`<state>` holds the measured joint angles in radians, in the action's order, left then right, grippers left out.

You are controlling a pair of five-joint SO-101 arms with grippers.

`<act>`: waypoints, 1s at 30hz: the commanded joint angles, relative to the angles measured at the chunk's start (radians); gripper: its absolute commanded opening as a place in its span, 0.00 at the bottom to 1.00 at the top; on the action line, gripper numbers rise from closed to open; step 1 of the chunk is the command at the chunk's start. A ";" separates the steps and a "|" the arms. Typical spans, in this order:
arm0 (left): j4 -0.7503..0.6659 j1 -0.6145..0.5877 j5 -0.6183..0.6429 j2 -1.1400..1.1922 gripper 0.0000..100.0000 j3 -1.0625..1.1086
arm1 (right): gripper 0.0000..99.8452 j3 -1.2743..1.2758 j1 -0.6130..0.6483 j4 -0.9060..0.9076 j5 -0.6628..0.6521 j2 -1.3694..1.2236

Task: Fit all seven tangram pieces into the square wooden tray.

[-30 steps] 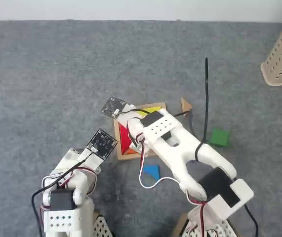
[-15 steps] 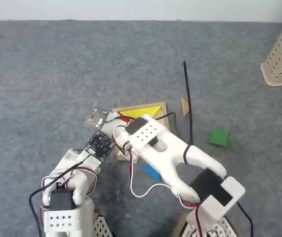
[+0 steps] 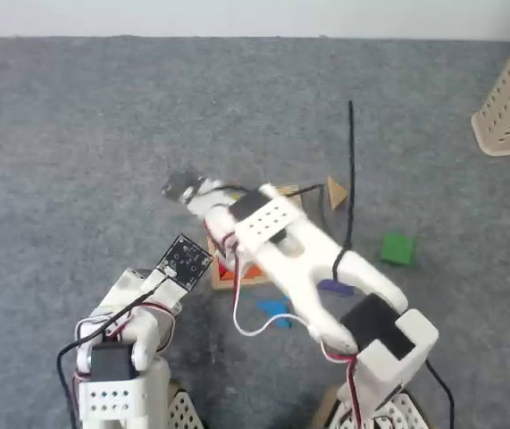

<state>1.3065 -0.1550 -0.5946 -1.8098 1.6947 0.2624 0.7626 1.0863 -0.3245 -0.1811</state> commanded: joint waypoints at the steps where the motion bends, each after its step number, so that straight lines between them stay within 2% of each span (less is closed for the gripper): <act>1: 0.006 0.003 -0.003 -0.017 0.02 -0.010 | 0.01 -0.080 -0.061 0.018 0.035 0.025; 7: 0.006 0.003 -0.003 -0.017 0.02 -0.010 | 0.01 -0.133 -0.225 0.039 0.054 0.031; 14: 0.006 0.003 -0.003 -0.017 0.02 -0.010 | 0.01 -0.178 -0.458 0.265 0.057 0.177; 20: 0.006 0.003 -0.003 -0.017 0.02 -0.010 | 0.01 -0.038 -0.607 0.245 0.114 0.272; 26: 0.006 0.003 -0.003 -0.017 0.02 -0.010 | 0.01 0.060 -0.705 0.237 0.110 0.288; 30: 0.006 0.000 -0.003 -0.017 0.02 -0.010 | 0.09 0.066 -0.802 0.243 0.028 0.288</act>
<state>1.3065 -0.1565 -0.5946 -1.8098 1.6947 0.3422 0.0261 1.3380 -0.2355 0.0430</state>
